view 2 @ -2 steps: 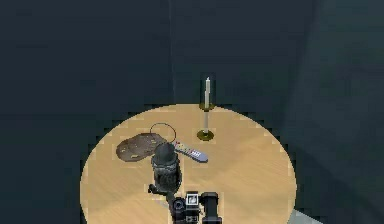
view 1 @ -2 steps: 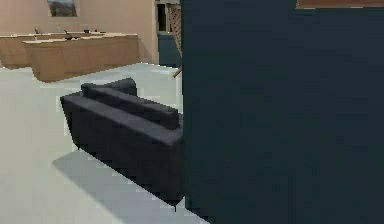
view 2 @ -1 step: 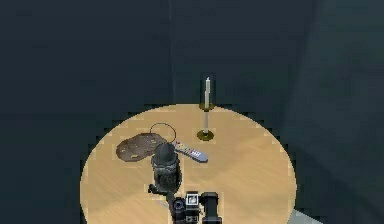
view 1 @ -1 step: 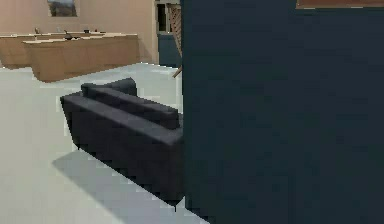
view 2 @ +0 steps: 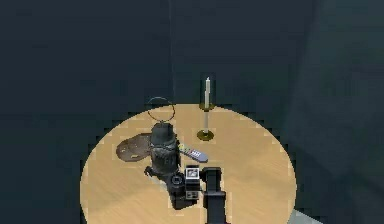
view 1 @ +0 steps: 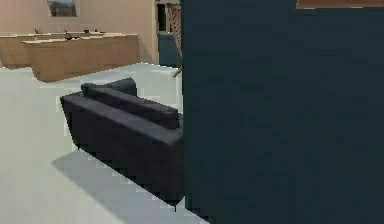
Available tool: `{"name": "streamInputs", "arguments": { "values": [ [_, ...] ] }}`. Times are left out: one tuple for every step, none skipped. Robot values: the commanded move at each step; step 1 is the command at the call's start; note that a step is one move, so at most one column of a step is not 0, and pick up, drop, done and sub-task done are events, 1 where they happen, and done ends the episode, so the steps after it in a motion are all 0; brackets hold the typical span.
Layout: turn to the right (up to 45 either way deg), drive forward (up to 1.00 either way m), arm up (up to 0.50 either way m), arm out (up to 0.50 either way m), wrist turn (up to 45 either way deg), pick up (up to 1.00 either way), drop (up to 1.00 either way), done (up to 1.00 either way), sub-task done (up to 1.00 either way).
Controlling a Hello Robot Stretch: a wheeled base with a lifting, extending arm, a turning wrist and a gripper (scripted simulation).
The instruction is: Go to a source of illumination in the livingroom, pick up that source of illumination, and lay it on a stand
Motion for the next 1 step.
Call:
{"name": "streamInputs", "arguments": {
  "values": [
    [0.0, 0.00, 0.24, 0.00, 0.0, 0.00, 0.00, 0.00, 0.00]
  ]
}}
